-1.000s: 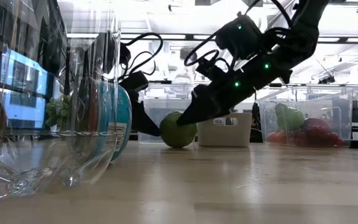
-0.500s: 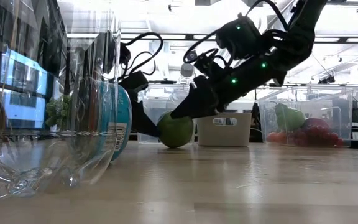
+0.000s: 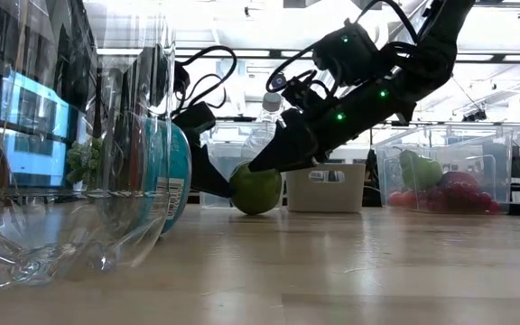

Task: Pick & Place Food Item
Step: Put the green apple into the right transparent bin, then put the transparent bottle into the left transparent bin upright

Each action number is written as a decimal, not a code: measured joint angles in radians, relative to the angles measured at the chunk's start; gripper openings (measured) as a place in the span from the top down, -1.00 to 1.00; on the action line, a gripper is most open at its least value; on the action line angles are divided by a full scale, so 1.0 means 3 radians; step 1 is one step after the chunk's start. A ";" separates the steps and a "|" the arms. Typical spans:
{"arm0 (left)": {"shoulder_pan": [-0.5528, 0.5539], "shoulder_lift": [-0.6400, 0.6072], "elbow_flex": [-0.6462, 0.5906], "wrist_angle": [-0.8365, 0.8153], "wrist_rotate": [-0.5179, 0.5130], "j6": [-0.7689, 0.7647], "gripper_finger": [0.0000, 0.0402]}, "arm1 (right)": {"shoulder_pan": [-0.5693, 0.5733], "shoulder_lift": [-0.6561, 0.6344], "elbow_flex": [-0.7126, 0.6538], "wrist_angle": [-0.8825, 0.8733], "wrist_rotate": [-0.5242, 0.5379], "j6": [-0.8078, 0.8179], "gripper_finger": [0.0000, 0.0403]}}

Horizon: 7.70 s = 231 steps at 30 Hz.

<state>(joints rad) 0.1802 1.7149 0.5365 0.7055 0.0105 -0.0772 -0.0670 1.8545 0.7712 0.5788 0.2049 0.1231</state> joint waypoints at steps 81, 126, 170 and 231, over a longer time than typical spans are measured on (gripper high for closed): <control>-0.0612 -0.0346 0.0003 -0.0334 -0.0216 0.0818 0.12 | 0.0201 -0.3513 -0.0014 -0.5554 0.3563 0.2761 0.19; -0.0590 -0.1082 0.0017 -0.0982 -0.0107 0.0392 0.12 | 0.0064 -0.2515 -0.0008 -0.2543 0.1139 0.0410 -0.67; -0.0659 -0.1082 0.0013 -0.1407 0.0050 0.0610 0.12 | -0.0367 -0.0552 -0.0008 0.0685 -0.0125 -0.1643 -0.25; -0.0659 -0.1082 0.0013 -0.1511 0.0060 0.0494 0.12 | -0.1293 -0.0596 0.2618 -0.2859 0.0001 0.0980 0.40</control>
<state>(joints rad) -0.0174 1.3903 0.5404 0.2521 0.0285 0.0709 -0.4551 1.6756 1.5566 -0.2790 0.2050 0.4172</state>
